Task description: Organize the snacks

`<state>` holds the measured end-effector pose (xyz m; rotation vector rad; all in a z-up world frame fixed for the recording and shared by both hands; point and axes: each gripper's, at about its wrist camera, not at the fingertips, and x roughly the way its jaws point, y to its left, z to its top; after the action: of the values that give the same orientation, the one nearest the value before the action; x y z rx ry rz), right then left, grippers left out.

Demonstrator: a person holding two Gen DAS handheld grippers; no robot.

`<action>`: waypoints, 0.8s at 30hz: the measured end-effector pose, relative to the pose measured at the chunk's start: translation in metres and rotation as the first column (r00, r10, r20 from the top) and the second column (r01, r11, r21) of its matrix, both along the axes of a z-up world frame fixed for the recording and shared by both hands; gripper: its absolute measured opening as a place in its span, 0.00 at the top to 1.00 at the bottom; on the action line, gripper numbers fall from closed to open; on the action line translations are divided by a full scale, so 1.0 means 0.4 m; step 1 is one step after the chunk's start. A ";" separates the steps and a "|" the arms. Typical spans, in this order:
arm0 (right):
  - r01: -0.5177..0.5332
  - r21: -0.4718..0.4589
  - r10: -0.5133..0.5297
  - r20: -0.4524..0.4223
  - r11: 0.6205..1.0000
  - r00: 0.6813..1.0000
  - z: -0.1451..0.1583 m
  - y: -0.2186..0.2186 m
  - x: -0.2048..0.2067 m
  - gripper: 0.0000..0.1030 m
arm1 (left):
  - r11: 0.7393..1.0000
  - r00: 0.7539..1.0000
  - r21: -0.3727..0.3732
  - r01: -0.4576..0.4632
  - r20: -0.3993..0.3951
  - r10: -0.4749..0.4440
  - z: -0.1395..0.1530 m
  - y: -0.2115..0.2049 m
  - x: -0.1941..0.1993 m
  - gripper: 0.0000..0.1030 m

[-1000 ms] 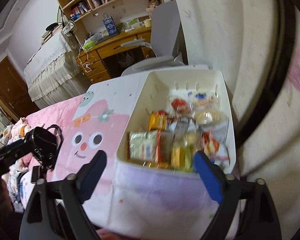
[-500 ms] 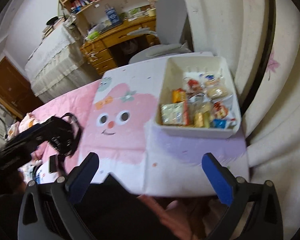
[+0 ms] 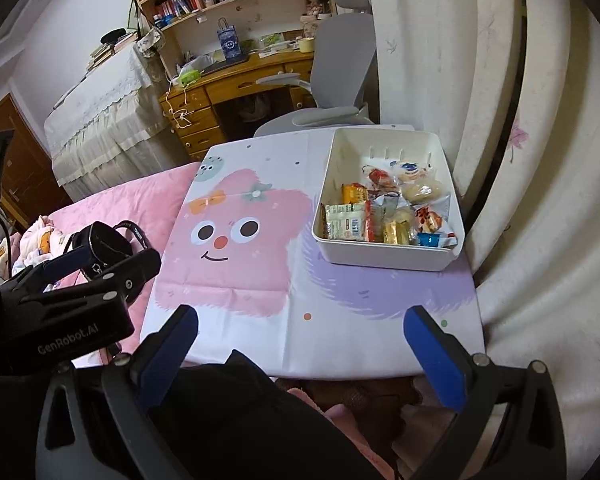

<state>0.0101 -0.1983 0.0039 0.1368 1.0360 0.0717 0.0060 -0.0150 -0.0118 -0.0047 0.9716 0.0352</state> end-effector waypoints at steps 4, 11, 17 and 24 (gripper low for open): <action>-0.003 0.014 0.003 -0.011 1.000 1.000 -0.004 -0.002 0.001 0.00 | 1.000 1.000 0.014 0.001 0.009 -0.001 0.005 -0.008 -0.008 0.01; -0.005 0.032 0.006 -0.018 0.999 1.000 -0.011 -0.009 0.003 0.00 | 0.999 1.000 0.035 0.005 0.016 -0.006 0.016 -0.023 -0.017 0.01; 0.004 0.032 -0.003 -0.020 0.999 1.000 -0.016 -0.014 -0.002 0.00 | 0.999 1.000 0.035 0.011 0.018 -0.011 0.017 -0.031 -0.009 0.01; 0.008 0.034 -0.008 -0.020 0.999 1.000 -0.018 -0.022 -0.008 0.00 | 0.999 1.000 0.039 0.015 0.026 -0.016 0.018 -0.040 -0.003 0.01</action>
<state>0.0070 -0.2070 -0.0033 0.1726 1.0538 0.0809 0.0049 -0.0310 -0.0045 0.0381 0.9448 0.0398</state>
